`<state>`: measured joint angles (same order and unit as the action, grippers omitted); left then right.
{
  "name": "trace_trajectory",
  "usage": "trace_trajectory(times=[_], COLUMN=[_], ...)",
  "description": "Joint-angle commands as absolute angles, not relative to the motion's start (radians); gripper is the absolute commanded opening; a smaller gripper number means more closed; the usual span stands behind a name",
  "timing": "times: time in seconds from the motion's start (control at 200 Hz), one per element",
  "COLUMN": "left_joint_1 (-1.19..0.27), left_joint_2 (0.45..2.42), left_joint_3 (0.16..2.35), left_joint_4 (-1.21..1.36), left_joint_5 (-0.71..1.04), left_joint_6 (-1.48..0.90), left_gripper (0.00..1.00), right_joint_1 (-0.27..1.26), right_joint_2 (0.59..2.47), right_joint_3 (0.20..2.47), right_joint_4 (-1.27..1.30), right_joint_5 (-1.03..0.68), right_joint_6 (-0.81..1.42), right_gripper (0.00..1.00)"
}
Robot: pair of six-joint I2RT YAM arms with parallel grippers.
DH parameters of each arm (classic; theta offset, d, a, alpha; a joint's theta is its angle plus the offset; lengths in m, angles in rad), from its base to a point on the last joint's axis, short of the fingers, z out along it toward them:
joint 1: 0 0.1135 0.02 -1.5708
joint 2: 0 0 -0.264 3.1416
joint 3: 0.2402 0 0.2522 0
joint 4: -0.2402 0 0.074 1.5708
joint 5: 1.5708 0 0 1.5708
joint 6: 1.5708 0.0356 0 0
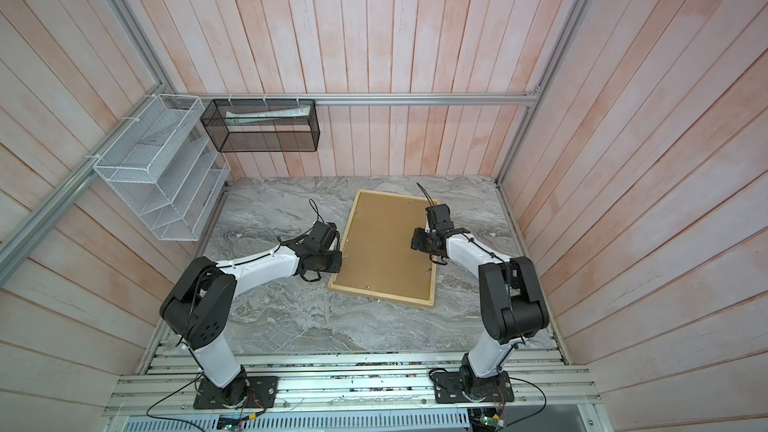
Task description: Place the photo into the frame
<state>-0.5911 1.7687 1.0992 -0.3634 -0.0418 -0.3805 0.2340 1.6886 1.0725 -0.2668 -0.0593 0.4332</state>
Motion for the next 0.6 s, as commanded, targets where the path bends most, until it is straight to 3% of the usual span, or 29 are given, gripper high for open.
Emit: trace_trajectory(times=[0.0,0.16,0.345,0.595], left_joint_1=[-0.592,-0.612,-0.708,-0.781], left_joint_2=[1.708,1.623,1.536,1.543], left_joint_3=[1.117,1.052,0.939,0.904], left_joint_4=[-0.419,-0.442,-0.397,-0.381], left_joint_5=[-0.077,-0.062,-0.080,-0.075], left_joint_6=[-0.420,-0.626,-0.861,-0.962], left_gripper=[0.44,0.48,0.50,0.51], right_joint_1=[0.211,0.191,0.162,0.130], right_joint_2=[1.735,1.883,2.023,2.068], right_joint_3=[1.147,1.298,1.418,1.418], right_joint_4=[-0.379,-0.464,-0.491,-0.474], right_joint_5=[0.082,0.186,0.142,0.068], right_joint_6=[0.380,0.351,0.329,0.339], right_gripper=[0.55,0.53,0.50,0.32])
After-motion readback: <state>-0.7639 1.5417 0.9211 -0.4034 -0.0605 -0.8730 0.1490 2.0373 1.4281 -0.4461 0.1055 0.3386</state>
